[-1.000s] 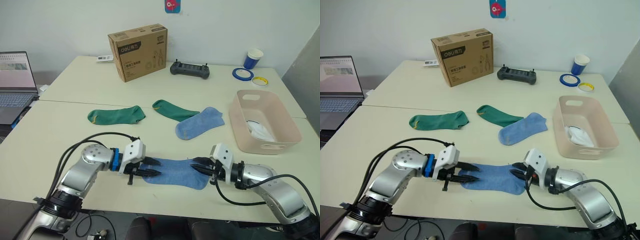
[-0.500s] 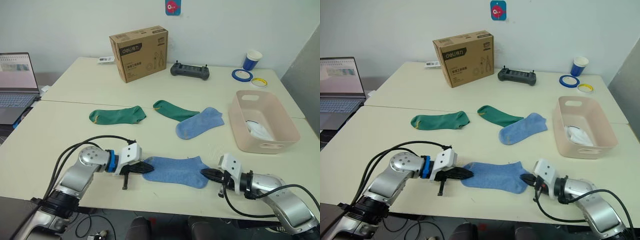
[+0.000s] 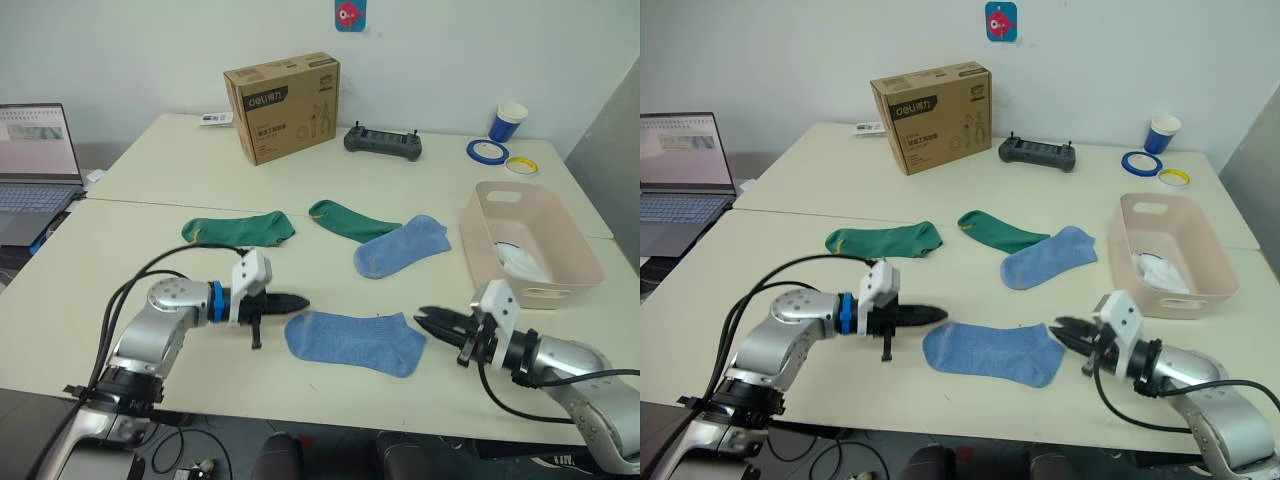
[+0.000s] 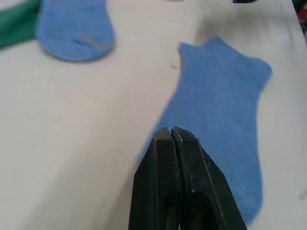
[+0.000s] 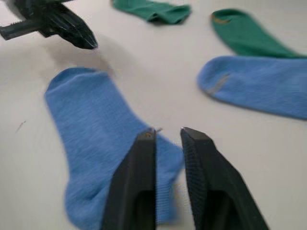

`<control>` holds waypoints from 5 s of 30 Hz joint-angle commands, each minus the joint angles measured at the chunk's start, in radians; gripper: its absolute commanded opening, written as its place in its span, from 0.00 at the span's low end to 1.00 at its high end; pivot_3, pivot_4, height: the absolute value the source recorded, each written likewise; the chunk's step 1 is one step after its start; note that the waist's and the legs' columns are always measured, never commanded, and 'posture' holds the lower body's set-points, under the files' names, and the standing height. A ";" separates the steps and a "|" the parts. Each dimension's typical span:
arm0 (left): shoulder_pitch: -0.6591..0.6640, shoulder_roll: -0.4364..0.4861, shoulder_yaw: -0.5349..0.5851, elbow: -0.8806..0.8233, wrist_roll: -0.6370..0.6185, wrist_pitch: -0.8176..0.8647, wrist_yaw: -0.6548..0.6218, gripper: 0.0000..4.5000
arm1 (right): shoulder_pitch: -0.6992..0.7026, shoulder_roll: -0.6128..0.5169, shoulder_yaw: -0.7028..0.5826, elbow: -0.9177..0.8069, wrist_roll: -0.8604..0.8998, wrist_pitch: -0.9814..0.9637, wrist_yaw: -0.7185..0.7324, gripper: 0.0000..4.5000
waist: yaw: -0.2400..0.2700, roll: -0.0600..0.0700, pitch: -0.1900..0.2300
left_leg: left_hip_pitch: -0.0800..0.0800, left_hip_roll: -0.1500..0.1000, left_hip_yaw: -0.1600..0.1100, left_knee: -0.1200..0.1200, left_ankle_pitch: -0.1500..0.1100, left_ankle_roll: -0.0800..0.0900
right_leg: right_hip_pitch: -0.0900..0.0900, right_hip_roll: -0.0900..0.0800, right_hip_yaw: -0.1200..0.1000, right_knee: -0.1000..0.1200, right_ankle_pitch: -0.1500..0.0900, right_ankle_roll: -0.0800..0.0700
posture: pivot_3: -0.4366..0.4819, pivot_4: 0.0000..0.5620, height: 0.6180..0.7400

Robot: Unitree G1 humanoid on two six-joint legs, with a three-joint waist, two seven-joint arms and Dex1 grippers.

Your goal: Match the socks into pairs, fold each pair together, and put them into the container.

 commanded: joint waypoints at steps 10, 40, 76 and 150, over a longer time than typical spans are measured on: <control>-0.226 -0.245 -0.167 0.300 0.250 -0.373 0.110 0.79 | -0.047 0.129 0.032 0.016 -0.123 -0.025 -0.174 1.00 | 0.001 0.000 0.000 | -0.001 -0.001 0.000 0.000 0.000 0.000 | 0.000 0.001 0.000 0.000 0.000 0.000 | 0.48 0.27 1.00; -0.492 -0.427 -0.162 0.796 0.442 -0.370 0.332 0.00 | -0.091 0.161 0.054 0.012 -0.172 0.020 -0.240 1.00 | -0.008 0.000 0.000 | -0.001 -0.001 -0.001 0.001 0.000 0.000 | 0.000 0.003 0.002 -0.001 0.004 0.002 | 0.48 0.27 1.00; -0.048 0.082 -0.212 -0.444 -0.040 0.419 -0.166 0.57 | -0.131 0.105 -0.043 0.152 -0.152 0.080 -0.166 1.00 | -0.004 0.000 0.000 | -0.001 0.001 -0.001 0.000 0.000 0.000 | -0.001 0.002 0.001 0.000 0.002 -0.003 | 0.48 0.27 1.00; -0.183 -0.282 -0.001 0.180 0.172 0.118 0.305 0.00 | -0.194 0.045 0.262 0.010 0.034 0.380 -0.028 0.86 | -0.001 0.001 0.000 | -0.001 0.000 -0.001 0.001 0.000 0.000 | 0.000 0.003 0.001 -0.001 0.004 0.001 | 0.48 0.27 1.00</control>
